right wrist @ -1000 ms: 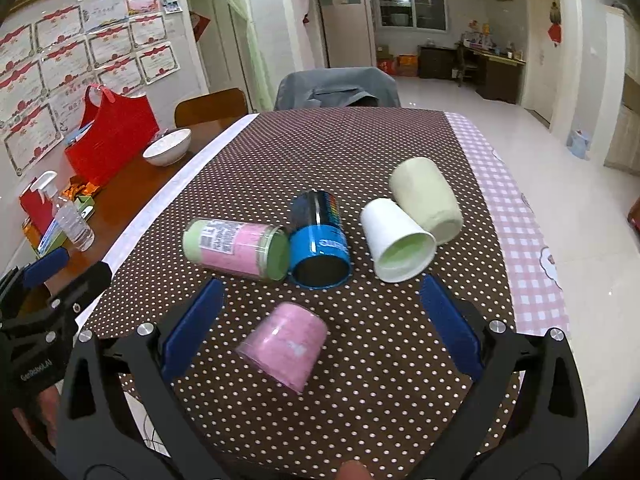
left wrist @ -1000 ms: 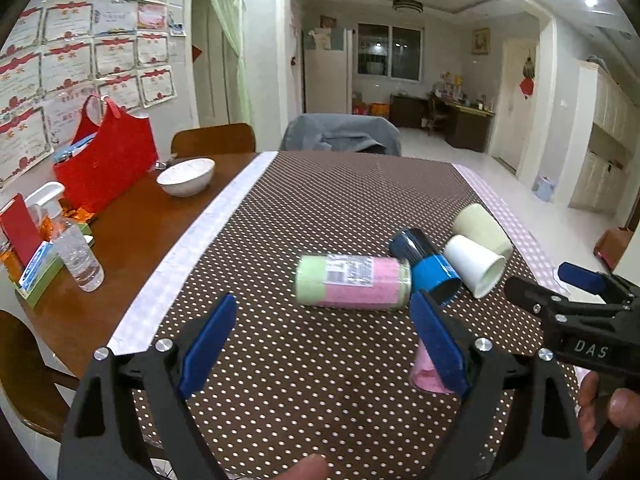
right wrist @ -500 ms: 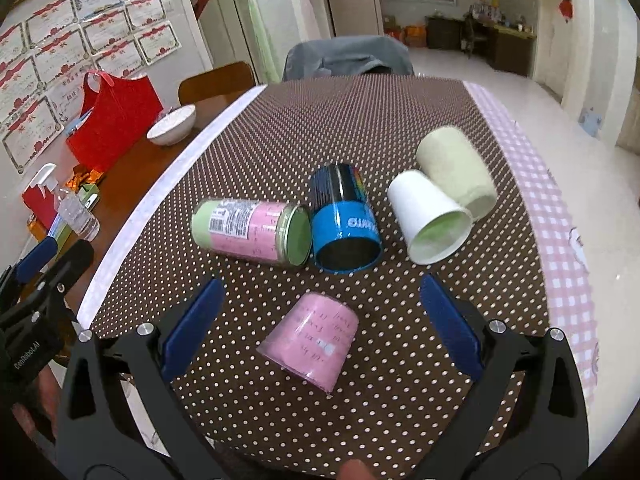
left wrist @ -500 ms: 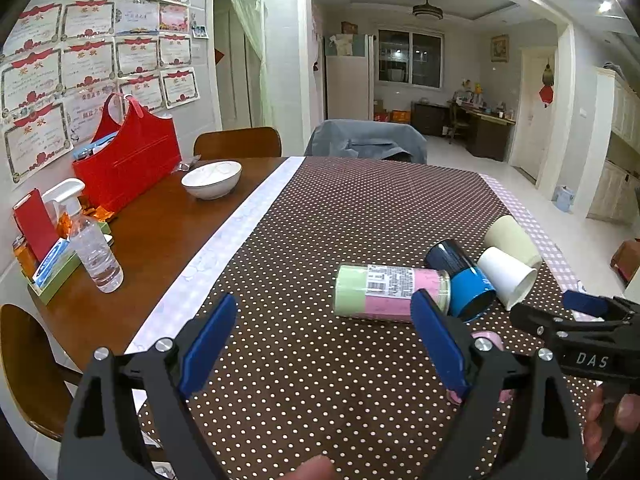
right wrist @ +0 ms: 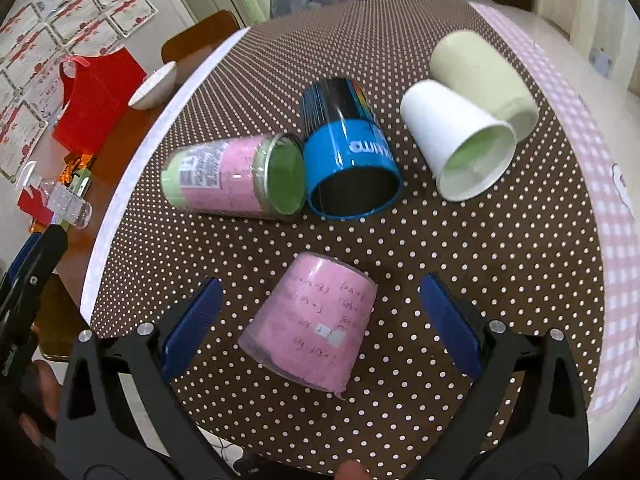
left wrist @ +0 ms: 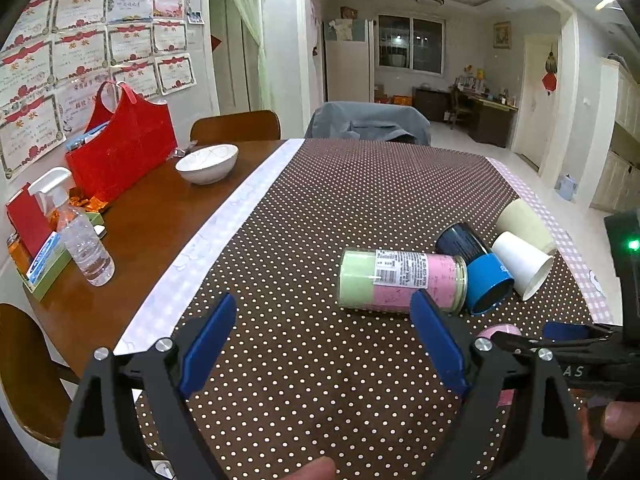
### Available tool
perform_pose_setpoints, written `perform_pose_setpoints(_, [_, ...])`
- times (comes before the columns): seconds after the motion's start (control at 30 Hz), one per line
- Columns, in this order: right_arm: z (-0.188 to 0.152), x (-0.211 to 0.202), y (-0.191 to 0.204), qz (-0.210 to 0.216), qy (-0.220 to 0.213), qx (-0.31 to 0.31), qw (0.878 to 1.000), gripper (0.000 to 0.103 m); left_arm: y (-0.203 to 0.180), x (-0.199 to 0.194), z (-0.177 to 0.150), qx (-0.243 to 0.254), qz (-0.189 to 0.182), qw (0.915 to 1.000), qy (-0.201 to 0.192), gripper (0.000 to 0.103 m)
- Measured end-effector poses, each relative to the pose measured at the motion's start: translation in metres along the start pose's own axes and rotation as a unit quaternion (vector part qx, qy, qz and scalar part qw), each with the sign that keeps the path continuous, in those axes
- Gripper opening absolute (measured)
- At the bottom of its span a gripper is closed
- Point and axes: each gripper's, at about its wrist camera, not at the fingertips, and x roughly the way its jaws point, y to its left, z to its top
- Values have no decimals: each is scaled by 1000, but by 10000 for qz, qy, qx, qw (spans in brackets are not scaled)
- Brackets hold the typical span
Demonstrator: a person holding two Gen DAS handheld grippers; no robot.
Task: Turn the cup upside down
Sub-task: 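Move the right tool to the standing pink cup and close on it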
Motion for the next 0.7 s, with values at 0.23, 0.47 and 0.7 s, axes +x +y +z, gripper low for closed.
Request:
perform_pose_setpoints(0.23, [4,13,-3,122,225,221,9994,97,-4,12,-3,37,-99,9999,136,87])
perform_pose_setpoints(0.47, [9,24,-2,202,431,350,9983,87,-5,20,-5,37,-115,9997,211,87])
perform_pose_setpoints(0.7, [14,33,1,175,553,328,9978,78,-2,26,-7,1,-107,9996,276,87])
